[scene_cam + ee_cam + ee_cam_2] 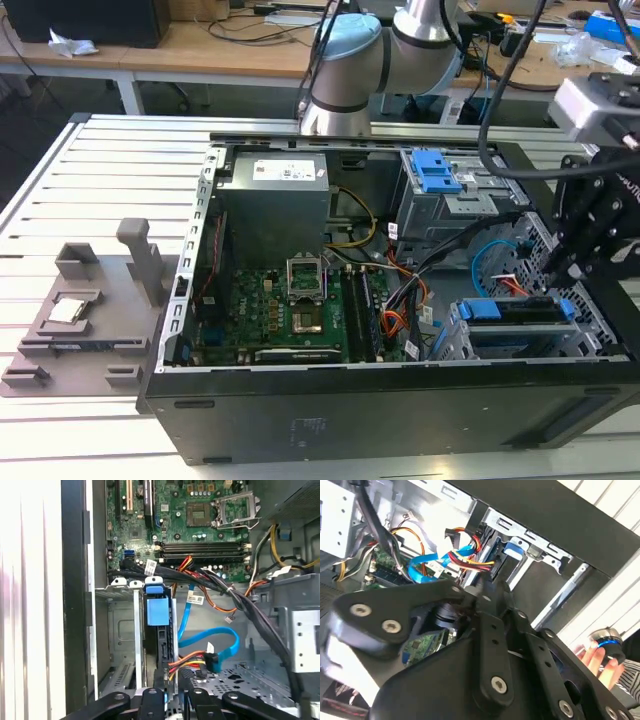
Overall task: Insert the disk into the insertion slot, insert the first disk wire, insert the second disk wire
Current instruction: 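Insert the first disk wire, then insert the second disk wire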
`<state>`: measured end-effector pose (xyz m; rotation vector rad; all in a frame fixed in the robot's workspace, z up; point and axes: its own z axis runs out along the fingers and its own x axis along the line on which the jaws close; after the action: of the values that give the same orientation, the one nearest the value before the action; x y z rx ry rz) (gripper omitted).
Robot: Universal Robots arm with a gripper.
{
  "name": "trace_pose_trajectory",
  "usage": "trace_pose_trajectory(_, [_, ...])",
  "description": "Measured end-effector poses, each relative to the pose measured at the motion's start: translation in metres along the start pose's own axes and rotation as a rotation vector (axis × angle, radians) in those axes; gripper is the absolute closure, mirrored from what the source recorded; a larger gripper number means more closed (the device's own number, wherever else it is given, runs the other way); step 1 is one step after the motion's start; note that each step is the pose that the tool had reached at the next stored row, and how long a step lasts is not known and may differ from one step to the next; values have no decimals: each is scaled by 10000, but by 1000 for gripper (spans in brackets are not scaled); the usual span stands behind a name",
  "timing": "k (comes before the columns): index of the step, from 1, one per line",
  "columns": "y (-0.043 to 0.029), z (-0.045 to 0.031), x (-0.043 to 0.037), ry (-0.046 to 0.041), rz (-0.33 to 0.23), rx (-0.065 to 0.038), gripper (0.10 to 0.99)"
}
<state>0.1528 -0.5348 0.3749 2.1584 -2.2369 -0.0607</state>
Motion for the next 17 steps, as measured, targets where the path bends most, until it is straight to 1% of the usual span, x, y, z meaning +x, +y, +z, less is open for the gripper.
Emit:
trace_pose_trajectory(1, [2,-25,-5,2,1,0,839])
trace_pose_trajectory(3, [5,-83,-26,6,0,0,973])
trace_pose_trajectory(4, [8,-118,-41,7,1,0,980])
trace_pose_trajectory(5, [8,-131,-44,6,0,0,980])
trace_pose_trajectory(17, [9,-137,-44,7,1,1,980])
